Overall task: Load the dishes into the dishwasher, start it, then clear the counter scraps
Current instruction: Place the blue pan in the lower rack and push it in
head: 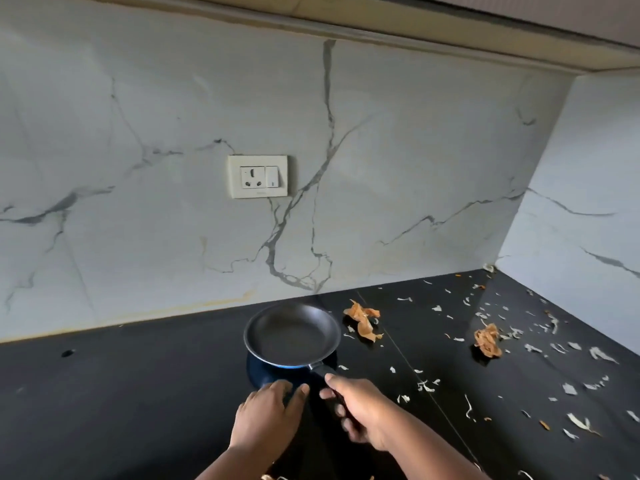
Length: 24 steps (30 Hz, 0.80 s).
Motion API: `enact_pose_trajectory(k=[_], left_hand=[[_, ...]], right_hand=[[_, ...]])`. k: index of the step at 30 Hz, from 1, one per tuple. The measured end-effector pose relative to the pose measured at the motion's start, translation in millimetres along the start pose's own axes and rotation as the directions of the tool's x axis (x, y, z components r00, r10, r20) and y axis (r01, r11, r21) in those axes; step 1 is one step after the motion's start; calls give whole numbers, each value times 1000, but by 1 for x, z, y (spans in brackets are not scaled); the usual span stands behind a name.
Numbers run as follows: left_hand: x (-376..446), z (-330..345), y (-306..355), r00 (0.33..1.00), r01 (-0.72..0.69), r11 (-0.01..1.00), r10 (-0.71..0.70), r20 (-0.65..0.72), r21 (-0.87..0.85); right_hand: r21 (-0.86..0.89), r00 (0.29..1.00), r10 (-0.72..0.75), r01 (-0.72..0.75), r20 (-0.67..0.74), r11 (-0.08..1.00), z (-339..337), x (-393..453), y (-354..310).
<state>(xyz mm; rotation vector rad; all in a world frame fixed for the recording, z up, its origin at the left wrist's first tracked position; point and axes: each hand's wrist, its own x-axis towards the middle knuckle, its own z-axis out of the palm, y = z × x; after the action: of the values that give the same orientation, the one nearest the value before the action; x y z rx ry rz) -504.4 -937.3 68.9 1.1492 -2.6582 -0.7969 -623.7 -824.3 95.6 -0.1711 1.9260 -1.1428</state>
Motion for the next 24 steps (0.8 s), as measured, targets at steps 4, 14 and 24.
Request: enact_pose_trajectory(k=[4, 14, 24], left_hand=[[24, -1, 37, 958, 242, 721, -72, 276, -650], [-78, 31, 180, 785, 44, 523, 509, 353, -851], [-286, 103, 229, 362, -394, 503, 854, 373, -769]], right_hand=[[166, 994, -97, 105, -55, 981, 4, -20, -4], [-355, 471, -593, 501, -653, 789, -67, -126, 107], [-76, 337, -219, 391, -915, 917, -84, -301, 255]])
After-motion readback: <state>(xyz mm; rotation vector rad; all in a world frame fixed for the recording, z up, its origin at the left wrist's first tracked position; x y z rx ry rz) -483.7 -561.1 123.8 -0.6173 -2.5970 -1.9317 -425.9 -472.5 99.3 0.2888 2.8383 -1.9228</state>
